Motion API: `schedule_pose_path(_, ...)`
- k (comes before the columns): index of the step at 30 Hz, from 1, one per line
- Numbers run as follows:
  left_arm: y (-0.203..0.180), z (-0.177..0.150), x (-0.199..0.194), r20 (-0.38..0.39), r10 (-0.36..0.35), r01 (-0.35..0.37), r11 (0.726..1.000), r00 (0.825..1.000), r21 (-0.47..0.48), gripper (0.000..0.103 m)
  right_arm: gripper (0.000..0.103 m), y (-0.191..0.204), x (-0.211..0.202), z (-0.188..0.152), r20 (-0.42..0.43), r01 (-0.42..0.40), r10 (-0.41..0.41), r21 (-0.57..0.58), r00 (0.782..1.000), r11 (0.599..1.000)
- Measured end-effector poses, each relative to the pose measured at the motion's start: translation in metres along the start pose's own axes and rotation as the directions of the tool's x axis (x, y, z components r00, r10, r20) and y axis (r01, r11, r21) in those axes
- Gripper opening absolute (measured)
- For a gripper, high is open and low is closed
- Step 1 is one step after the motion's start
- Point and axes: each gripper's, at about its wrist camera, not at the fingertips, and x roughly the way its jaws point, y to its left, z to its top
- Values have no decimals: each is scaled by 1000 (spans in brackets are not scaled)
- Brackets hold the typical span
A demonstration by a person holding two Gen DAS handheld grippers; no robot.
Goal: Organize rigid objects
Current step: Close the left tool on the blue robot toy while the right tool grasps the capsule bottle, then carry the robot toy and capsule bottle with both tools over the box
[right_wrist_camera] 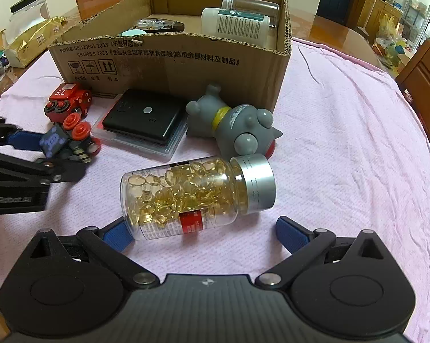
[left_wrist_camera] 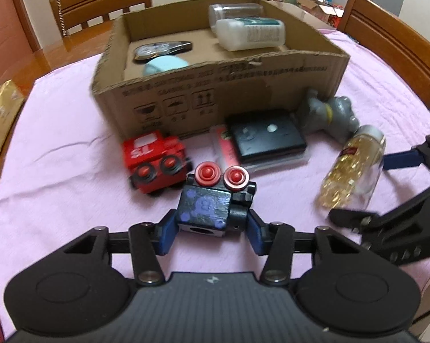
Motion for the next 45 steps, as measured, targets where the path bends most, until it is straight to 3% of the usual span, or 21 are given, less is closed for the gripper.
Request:
schedule_pose_path(5,9,-4,-3,11,4,-4,1000,1000,4,55,103,0,-1,0,4,0,0,-1,1000,1000)
schedule_pose_path(17,4,0,-1,37,1,-2,999,999,52,55,103,1,0,2,-13,4,-4,-5,1000,1000)
schedule_pose_path(30,3,6,3,36,-7,6,999,999,36,51,102,13,-7,20,45,-3,10,-154,999,988)
schedule_pose_path(32,4,6,2,31,-13,12,999,999,33,51,96,15,-6,21,36,4,2,-176,999,984)
schedule_pose_path(39,8,8,-5,17,-39,38,997,999,73,50,95,12,-9,24,-35,-42,37,-170,999,985)
schedule_pose_path(45,13,11,-22,-1,-64,63,988,998,144,50,95,13,-23,27,-44,-57,49,-200,998,978)
